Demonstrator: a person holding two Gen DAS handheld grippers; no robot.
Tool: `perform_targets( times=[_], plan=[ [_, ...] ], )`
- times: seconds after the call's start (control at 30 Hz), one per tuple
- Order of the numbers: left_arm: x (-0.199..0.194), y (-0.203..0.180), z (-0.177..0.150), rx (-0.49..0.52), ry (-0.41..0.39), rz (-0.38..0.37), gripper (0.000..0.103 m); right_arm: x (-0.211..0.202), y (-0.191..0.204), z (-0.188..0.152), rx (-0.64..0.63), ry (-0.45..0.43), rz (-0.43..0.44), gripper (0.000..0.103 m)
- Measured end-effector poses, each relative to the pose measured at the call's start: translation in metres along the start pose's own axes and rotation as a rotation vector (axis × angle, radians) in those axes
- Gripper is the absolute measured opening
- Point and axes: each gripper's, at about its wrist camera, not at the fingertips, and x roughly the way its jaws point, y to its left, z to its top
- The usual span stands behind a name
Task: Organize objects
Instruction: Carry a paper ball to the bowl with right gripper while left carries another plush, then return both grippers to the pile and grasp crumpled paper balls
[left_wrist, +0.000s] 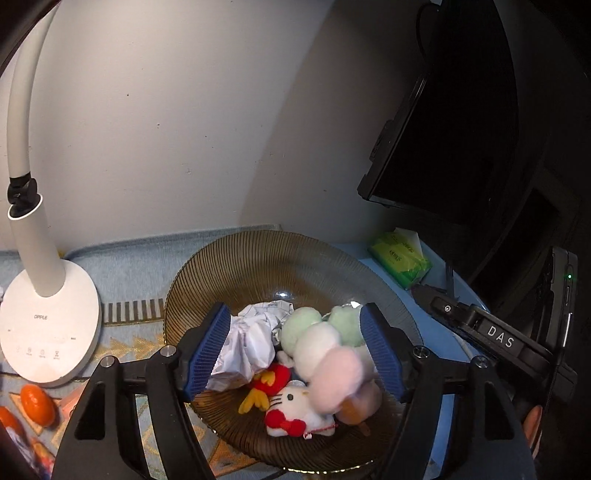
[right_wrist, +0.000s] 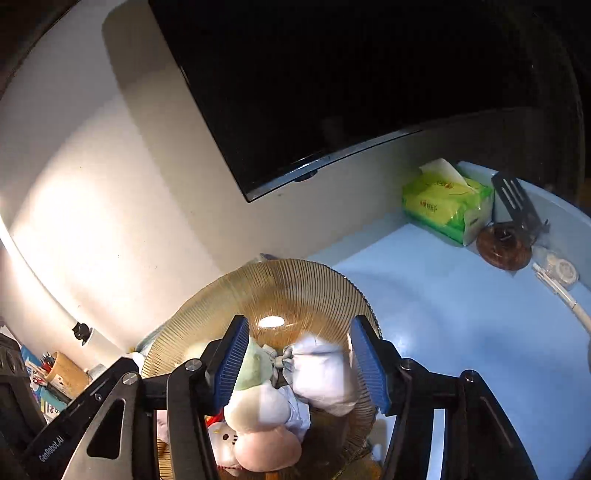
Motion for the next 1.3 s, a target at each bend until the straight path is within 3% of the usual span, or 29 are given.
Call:
perform_targets(
  times=[0.2,0.3,0.33,0.43,0.5,0.6,0.77,0.93,1.03,1.3],
  plan=[
    [-0.072,-0.005,-0.007,-0.005,-0.051,-0.001,0.071,-0.037,0.001,-0.005,0.014,-0.017,0.057,0.057],
    [-0.128,0.001,-0.016,0.0,-0.099,0.053,0.072,-0.061,0.017,-0.019,0.001,0.011,0.145,0.062],
    [-0.15,0.005,-0.022,-0.002,-0.12,0.078,0.073,-0.068,0.025,-0.025,-0.009,0.026,0.167,0.062],
    [-0.216,0.027,-0.035,-0.024,-0.201,0.199,0.092,-0.088,0.054,-0.047,-0.044,0.066,0.265,0.062],
    [-0.253,0.043,-0.045,-0.03,-0.253,0.283,0.094,-0.093,0.076,-0.064,-0.062,0.108,0.331,0.062],
    [-0.288,0.074,-0.064,-0.07,-0.264,0.381,0.094,-0.092,0.11,-0.096,-0.11,0.163,0.39,0.062],
    [-0.299,0.148,-0.119,-0.188,-0.204,0.485,0.094,-0.07,0.155,-0.163,-0.197,0.243,0.451,0.062],
    [-0.277,0.208,-0.168,-0.309,-0.13,0.487,0.093,-0.039,0.176,-0.211,-0.281,0.296,0.436,0.062],
    [-0.266,0.222,-0.175,-0.364,-0.095,0.46,0.093,-0.027,0.181,-0.226,-0.337,0.318,0.413,0.062],
    [-0.257,0.212,-0.177,-0.304,-0.063,0.464,0.093,-0.008,0.175,-0.227,-0.298,0.391,0.421,0.063]
  ],
)
